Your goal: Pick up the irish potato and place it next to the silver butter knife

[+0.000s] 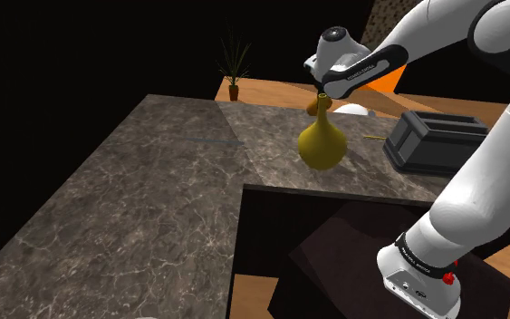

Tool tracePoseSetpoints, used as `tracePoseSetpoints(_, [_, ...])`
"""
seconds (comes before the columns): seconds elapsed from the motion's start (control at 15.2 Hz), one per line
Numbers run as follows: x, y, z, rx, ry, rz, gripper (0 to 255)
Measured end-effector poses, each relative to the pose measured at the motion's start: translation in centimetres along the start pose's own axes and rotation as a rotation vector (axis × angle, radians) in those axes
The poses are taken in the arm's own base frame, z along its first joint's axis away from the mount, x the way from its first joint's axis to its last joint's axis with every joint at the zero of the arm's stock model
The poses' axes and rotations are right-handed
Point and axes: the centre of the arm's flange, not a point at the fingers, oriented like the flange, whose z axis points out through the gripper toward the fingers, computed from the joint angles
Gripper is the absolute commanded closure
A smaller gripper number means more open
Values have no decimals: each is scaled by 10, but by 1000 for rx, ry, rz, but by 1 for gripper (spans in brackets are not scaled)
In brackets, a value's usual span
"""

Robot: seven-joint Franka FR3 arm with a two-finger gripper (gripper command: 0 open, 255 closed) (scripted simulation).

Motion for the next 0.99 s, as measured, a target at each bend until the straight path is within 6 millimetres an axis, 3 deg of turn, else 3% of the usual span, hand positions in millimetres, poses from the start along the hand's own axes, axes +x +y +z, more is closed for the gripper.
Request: tracePoseSetpoints(0.99, [191, -16, -38, 4, -3, -1, 255])
